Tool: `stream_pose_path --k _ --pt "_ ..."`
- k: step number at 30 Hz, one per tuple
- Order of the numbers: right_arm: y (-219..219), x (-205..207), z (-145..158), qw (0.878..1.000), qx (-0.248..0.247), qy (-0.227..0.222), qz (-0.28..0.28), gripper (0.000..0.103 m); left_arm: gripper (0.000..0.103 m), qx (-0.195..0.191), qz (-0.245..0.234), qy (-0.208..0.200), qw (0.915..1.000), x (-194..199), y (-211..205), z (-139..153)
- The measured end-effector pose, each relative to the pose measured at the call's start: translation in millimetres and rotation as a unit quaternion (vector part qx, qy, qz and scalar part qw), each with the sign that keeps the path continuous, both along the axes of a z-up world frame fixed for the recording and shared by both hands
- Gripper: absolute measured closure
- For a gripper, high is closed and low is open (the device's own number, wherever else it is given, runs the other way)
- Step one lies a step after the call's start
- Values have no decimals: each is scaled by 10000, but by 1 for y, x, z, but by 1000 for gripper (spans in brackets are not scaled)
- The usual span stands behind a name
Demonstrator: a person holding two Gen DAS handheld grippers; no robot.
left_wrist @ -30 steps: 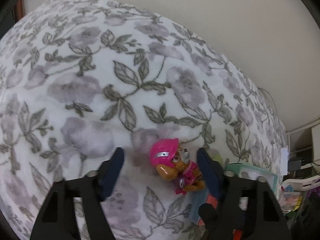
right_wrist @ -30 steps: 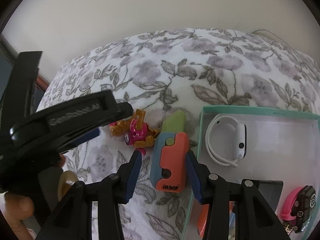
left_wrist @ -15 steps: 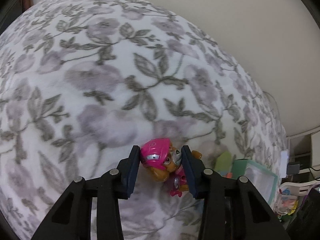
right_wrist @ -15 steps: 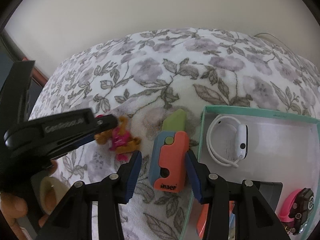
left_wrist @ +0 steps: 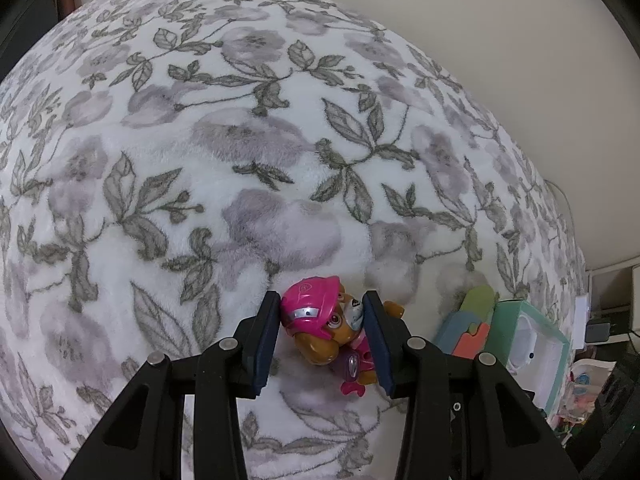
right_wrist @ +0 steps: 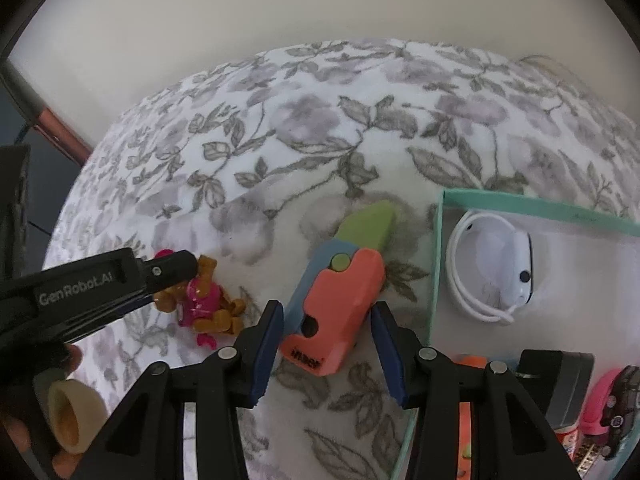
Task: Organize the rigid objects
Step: 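Grasp the pink-helmet dog figure with left tool while right tool grasps the orange-blue toy, then carry dog figure and orange-blue toy into the tray and open both tools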
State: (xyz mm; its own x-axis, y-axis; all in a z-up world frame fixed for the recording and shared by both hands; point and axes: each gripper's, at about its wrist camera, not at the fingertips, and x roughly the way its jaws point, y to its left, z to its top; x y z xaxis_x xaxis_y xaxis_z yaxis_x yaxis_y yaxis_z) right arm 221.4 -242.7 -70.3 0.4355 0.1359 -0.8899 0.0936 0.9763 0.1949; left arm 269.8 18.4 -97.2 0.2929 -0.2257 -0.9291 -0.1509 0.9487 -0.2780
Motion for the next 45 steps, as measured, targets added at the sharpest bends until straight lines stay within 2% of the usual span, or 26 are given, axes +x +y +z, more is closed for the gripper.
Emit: stream_pose_path --k 9,17,23,29,37,41,45 --pt "11 7 -7 9994 -331 -60 5 51 60 155 -24 87 9998 2 -2 -6" --pt "24 5 -12 9955 -896 -205 227 51 60 354 -77 21 9993 0 -9 -5" --pt "23 2 -12 9950 -939 -234 257 52 60 593 -129 -88 9981 5 -21 -7" --pt "26 -6 -12 9946 -961 -228 334 55 60 909 -202 -190 9955 6 -36 -8" --pt "26 -27 -9 9976 -571 181 333 56 60 786 -300 168 9963 -9 -42 -8" --pt "22 -42 -5 9987 -244 369 239 57 60 774 -276 174 9965 -24 -41 5" --pt "20 -62 10 9991 -227 307 202 57 60 739 -231 34 9970 -39 -40 26"
